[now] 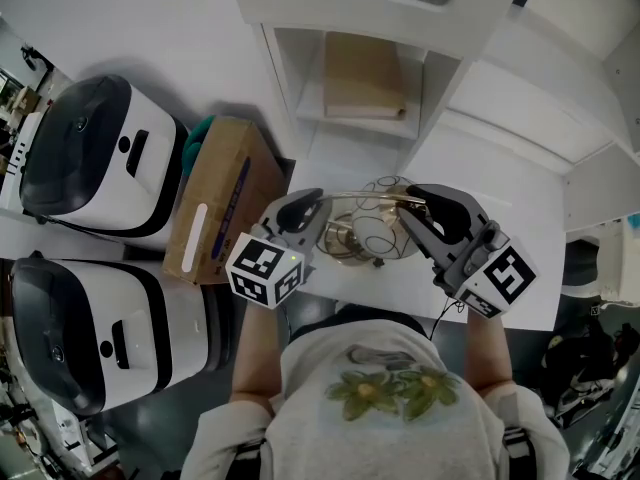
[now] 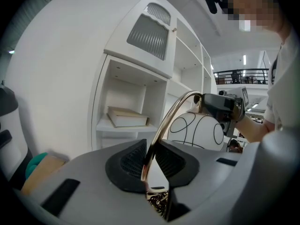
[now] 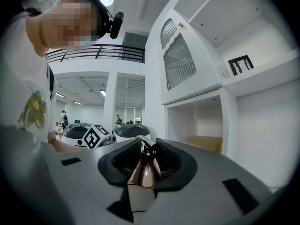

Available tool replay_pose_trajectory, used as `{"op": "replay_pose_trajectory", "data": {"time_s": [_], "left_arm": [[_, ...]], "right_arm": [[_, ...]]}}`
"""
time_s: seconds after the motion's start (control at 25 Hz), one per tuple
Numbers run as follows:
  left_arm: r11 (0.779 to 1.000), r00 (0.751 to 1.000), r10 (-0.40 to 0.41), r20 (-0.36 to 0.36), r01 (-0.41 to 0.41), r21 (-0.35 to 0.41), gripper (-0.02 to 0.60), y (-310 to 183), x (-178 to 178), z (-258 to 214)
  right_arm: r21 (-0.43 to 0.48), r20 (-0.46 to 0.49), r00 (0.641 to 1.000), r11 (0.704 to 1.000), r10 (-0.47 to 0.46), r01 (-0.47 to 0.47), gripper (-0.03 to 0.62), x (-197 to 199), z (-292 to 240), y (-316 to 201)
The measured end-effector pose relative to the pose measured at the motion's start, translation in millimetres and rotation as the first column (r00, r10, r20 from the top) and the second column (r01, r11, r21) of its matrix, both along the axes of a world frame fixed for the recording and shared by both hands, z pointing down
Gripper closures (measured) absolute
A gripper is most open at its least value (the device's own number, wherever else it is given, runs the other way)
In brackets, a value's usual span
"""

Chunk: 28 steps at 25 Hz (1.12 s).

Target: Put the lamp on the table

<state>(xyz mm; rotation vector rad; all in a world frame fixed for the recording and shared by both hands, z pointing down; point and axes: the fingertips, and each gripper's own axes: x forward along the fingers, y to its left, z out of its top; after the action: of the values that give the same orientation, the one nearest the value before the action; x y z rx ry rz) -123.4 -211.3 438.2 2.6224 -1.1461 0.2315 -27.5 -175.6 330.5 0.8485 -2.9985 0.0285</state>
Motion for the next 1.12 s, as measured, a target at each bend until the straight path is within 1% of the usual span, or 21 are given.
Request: {"op": "replay_pose_trajectory", "data": {"time_s": [0.12,0.24,0.36,0.52,0.64,0.72,0.8,0.88,1.0,1.12], "left_arm": [[1.000,1.000,-0.008,-0.011,0.008,0.002,0.511,0,0,-1],[1.000,0.999,-0.019,-0.029,0.019,-0.009,0.511,1,-1,0],[0.999,0.999,-0.037,-0.010,0.037,0.002,0.511,2,-3,-2],[0.997,0.997,-0.072,0.025,0.072,0.019,0.508,6,-6,-6],[0.995,0.995,-0.095,0.023,0.094,0.028,0.506,12,-8,-10],[0.993,0.994,-0.112,0.015,0.112,0.039,0.506,17,-11,-16],[0.990,0.991,-0.131,0.024,0.129,0.054,0.506,21,-14,-22],[0.986,0.988,-0.153,0.030,0.151,0.071,0.506,26,-15,-28],[0.981,0.984,-0.176,0.021,0.173,0.088,0.506,35,-15,-37],[0.980,0.984,-0.171,0.041,0.166,0.113,0.508,46,-7,-43]], "right_arm": [[0.012,-0.008,1.000,1.000,0.029,-0.029,0.486,2,2,0],[0.034,0.010,0.998,0.998,0.060,-0.061,0.486,3,1,1],[0.028,0.026,0.996,0.996,0.082,-0.083,0.475,6,2,4],[0.021,0.043,0.995,0.996,0.086,-0.087,0.461,12,0,9],[0.042,0.085,0.991,0.993,0.104,-0.108,0.461,22,-7,13],[0.061,0.108,0.989,0.992,0.105,-0.112,0.467,26,-12,18],[0.075,0.123,0.988,0.992,0.097,-0.106,0.519,28,-15,22],[0.077,0.136,0.987,0.993,0.081,-0.092,0.543,30,-18,27],[0.072,0.139,0.989,0.996,0.050,-0.061,0.557,30,-21,34],[0.067,0.114,0.993,0.997,0.037,-0.045,0.561,31,-20,39]]}}
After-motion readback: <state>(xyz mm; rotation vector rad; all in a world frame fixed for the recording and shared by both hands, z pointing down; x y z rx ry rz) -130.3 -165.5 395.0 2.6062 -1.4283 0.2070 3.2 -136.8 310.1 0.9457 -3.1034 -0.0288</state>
